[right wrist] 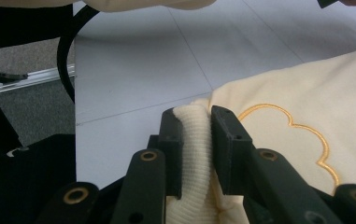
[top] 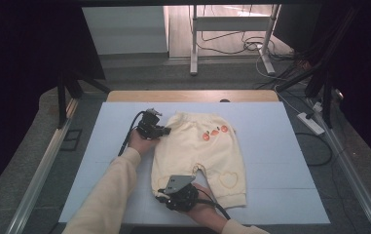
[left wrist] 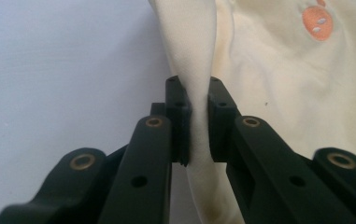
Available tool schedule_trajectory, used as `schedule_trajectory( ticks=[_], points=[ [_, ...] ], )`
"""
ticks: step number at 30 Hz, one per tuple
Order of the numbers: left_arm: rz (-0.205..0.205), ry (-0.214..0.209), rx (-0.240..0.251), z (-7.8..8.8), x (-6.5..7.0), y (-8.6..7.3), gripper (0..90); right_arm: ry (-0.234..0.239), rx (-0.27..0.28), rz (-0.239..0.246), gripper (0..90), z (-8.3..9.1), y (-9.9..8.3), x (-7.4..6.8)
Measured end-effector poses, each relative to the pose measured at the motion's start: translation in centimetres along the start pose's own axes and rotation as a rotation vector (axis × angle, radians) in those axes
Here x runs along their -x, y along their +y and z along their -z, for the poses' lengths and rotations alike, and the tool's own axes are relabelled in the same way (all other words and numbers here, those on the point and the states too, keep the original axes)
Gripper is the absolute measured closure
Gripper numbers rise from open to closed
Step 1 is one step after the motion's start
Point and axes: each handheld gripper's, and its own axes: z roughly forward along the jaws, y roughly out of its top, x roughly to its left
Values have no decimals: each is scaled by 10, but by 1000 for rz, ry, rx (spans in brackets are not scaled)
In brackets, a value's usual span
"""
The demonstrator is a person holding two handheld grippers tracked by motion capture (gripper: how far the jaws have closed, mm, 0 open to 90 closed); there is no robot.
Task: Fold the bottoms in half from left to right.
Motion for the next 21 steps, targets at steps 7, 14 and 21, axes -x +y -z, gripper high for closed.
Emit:
schedule_trajectory(
  ticks=[7,14,21],
  points=[
    [-5,-18,20,7,1,1,819,2,16,8,745,1,1,-1],
    [-2,-35,39,13,0,1,820,3,28,12,746,3,3,-2],
    [19,-42,70,29,-3,-4,820,20,83,12,747,10,16,-6]
  ],
)
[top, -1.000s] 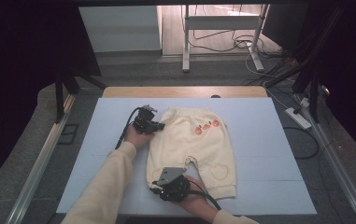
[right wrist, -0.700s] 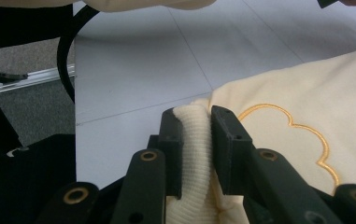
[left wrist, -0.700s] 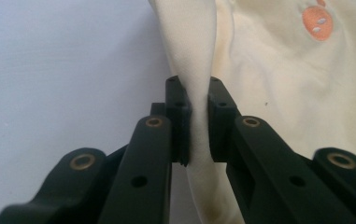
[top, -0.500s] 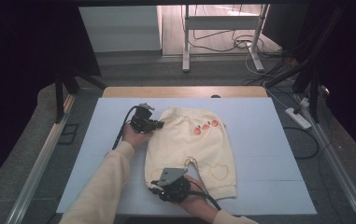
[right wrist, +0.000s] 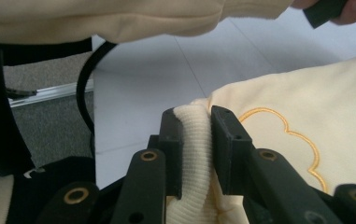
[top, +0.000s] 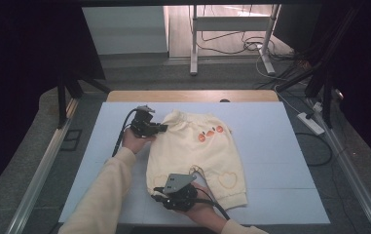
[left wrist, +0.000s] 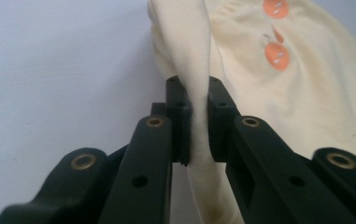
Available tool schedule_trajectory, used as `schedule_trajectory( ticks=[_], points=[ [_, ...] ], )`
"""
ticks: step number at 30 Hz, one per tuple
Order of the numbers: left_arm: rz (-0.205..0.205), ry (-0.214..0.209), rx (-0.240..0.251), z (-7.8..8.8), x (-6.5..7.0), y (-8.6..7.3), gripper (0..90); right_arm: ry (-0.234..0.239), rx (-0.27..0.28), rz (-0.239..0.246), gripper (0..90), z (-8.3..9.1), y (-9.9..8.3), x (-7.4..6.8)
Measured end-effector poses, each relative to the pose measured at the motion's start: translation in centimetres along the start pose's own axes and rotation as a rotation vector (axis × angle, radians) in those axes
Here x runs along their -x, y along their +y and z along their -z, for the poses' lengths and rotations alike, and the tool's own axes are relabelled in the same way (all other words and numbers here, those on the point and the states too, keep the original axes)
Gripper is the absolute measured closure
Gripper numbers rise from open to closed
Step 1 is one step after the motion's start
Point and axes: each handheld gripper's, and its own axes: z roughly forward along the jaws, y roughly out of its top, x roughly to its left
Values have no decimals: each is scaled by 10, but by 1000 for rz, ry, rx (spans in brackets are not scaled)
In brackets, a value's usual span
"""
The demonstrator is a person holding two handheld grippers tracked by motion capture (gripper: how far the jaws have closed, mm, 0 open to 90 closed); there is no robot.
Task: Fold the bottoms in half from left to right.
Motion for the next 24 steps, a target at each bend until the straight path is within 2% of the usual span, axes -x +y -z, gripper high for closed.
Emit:
schedule_trajectory(
  ticks=[11,21,24],
  points=[
    [5,11,12,10,-4,-5,821,13,-1,8,749,-8,2,-4],
    [32,36,52,42,-15,-9,820,37,68,32,750,-14,25,-7],
    [34,38,50,46,-17,-10,820,42,82,38,750,-14,30,-8]
  ],
)
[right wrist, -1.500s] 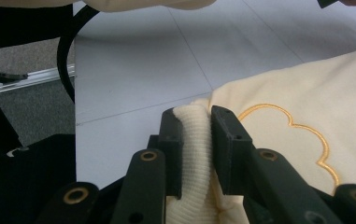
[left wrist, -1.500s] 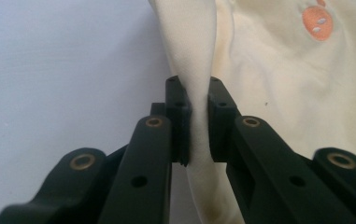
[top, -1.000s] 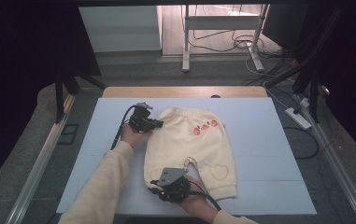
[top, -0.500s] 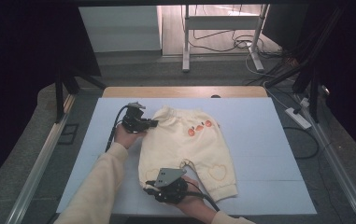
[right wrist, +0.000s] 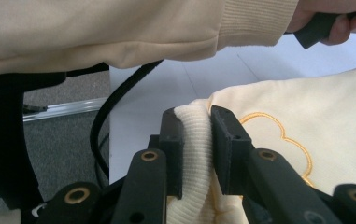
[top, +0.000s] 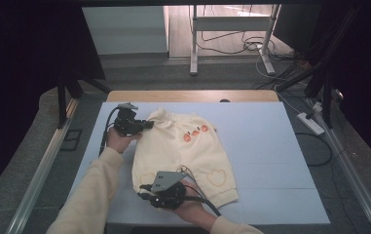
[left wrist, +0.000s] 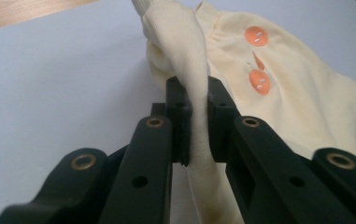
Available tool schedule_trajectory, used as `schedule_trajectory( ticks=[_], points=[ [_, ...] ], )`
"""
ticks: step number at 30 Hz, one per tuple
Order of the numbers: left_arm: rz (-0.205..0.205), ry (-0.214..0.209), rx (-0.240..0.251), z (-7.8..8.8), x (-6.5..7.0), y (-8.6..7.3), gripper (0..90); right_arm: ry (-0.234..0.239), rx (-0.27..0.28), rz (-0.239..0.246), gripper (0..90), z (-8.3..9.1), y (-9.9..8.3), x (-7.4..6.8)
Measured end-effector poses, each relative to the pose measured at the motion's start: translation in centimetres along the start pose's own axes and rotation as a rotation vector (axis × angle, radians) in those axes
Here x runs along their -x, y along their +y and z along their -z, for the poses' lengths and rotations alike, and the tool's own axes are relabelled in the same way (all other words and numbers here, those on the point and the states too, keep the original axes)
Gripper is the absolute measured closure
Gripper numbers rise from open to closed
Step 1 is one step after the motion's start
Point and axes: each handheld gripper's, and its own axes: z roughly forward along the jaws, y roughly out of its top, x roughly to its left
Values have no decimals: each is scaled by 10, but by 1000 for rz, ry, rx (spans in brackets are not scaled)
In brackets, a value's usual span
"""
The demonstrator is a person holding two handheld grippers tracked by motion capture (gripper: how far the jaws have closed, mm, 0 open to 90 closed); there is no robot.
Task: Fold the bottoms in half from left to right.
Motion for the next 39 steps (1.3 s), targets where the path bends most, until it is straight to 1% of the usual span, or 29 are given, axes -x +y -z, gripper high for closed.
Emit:
schedule_trajectory(
  ticks=[2,5,11,14,17,25,28,31,39],
  points=[
    [-1,0,-2,0,0,0,820,-2,-3,6,750,0,1,0],
    [-2,-1,-9,-4,2,0,820,-3,-2,1,750,2,-2,1],
    [0,-5,-9,-10,8,4,820,-13,0,-10,751,11,-8,5],
    [3,-13,-2,-12,11,6,819,-17,9,-30,753,18,-10,8],
    [3,-13,2,-13,13,7,819,-26,20,-40,755,25,-13,10],
    [4,-18,14,-16,18,9,819,-49,13,-52,758,40,-21,14],
    [-1,-20,19,-18,20,10,819,-58,12,-73,758,47,-24,18],
    [0,-21,22,-19,22,11,818,-62,16,-98,759,52,-28,21],
    [2,-14,25,-22,25,13,818,-75,9,-111,759,60,-33,25]
  ],
)
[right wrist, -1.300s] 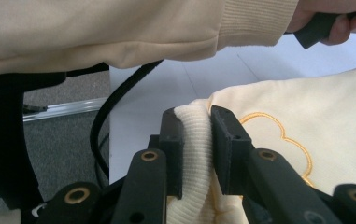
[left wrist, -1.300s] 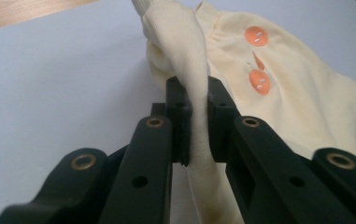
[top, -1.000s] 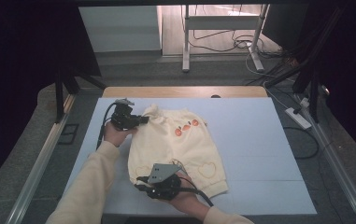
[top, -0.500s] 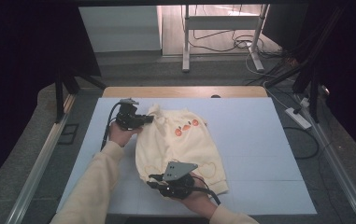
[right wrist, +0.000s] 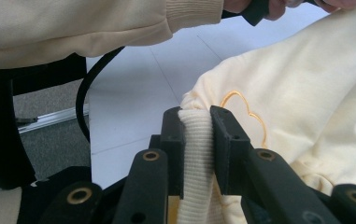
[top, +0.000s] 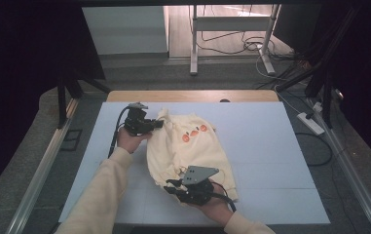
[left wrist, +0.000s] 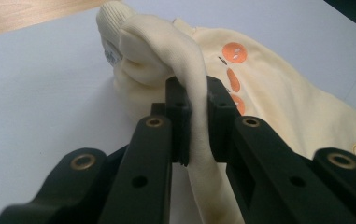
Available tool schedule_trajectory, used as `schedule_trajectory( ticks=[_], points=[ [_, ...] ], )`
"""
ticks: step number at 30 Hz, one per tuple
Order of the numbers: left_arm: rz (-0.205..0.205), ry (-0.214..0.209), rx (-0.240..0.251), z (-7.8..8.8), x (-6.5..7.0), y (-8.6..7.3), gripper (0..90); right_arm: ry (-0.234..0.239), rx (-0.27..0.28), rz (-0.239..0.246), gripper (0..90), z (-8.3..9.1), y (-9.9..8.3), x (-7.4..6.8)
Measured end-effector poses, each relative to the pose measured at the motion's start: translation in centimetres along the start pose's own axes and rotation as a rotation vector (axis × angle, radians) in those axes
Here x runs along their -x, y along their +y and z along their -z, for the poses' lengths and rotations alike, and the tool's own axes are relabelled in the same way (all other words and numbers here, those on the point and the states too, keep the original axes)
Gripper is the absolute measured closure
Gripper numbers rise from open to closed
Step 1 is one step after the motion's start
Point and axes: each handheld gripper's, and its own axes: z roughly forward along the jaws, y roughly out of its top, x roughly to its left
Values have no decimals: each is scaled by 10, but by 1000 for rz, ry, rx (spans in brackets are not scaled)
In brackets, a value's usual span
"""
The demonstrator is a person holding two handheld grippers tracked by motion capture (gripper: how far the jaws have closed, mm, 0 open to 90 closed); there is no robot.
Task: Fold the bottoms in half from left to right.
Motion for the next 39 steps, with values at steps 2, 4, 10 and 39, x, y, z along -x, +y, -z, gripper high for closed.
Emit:
schedule_trajectory(
  ticks=[2,4,10,39],
  points=[
    [3,0,-1,-1,0,0,819,-3,4,-6,760,2,-1,1],
    [5,-1,3,-2,1,1,818,-7,3,-9,760,5,-2,1],
    [9,-14,9,-4,4,3,818,-18,7,-19,763,15,-6,2],
    [15,-41,23,-16,14,9,816,-74,21,-72,796,50,-16,17]
  ],
)
